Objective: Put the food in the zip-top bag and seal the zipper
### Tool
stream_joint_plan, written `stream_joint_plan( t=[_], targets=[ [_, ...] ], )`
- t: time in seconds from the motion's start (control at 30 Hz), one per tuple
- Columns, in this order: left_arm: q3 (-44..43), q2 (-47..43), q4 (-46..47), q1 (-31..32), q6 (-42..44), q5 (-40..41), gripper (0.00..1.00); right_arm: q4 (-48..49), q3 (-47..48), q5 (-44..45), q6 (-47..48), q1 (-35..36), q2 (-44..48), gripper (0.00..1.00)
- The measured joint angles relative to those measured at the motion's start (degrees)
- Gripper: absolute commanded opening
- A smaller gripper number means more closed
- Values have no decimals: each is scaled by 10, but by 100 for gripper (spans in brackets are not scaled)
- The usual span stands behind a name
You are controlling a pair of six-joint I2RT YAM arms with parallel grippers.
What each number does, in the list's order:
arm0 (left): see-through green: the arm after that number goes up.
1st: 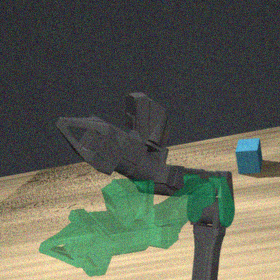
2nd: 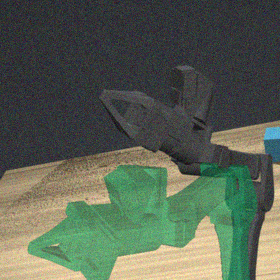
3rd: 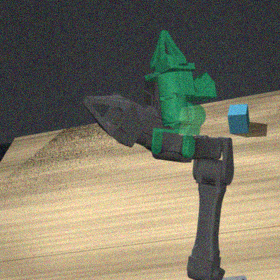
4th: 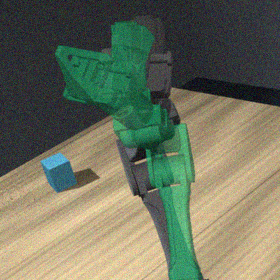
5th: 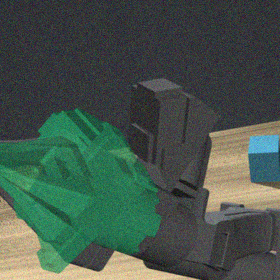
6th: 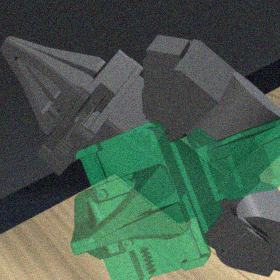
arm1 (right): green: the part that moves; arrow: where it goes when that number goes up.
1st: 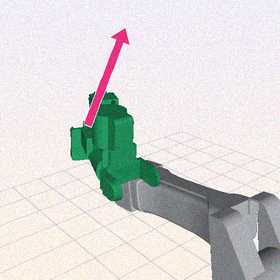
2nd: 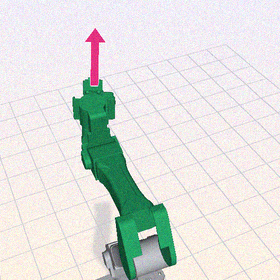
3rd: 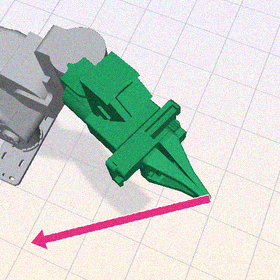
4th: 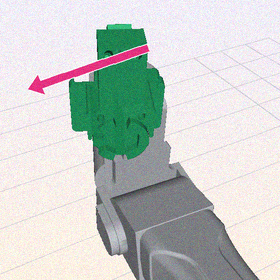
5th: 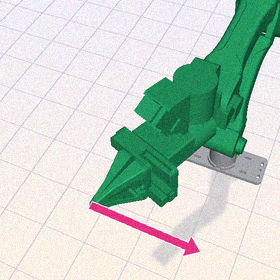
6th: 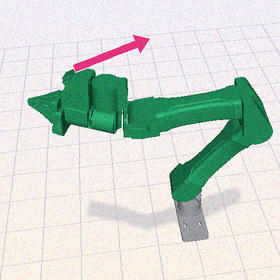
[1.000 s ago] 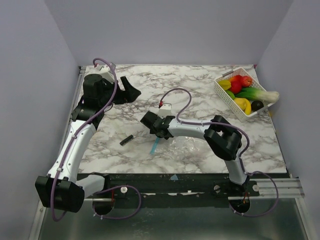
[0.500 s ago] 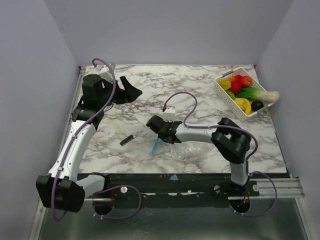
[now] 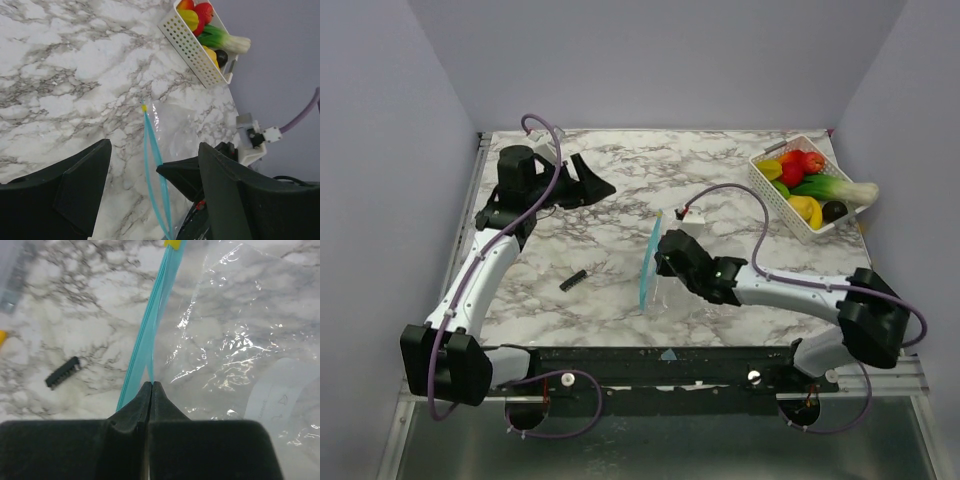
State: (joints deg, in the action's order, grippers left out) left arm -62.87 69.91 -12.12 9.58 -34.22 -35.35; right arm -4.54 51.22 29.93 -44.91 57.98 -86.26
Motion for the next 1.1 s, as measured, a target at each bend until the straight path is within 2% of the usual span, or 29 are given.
stream_joint_plan(
  t=[0.37, 0.53, 0.73, 0.97, 1.1],
  targets=[
    [-16, 72, -13, 110, 8, -62, 68, 53, -46, 0, 33, -10, 229, 0],
    [-42, 82, -47, 167, 41, -60, 66, 62, -54, 0, 34, -10, 264, 0],
    [-50, 80, -67, 198, 75, -42, 77, 61, -69, 0, 33, -10, 268, 0],
    [-50, 53, -82, 224, 110, 37, 69, 61, -69, 0, 29, -10, 268, 1],
    [-57, 53, -103, 247, 129, 78, 57, 61, -69, -6, 29, -10, 269, 1]
  ],
)
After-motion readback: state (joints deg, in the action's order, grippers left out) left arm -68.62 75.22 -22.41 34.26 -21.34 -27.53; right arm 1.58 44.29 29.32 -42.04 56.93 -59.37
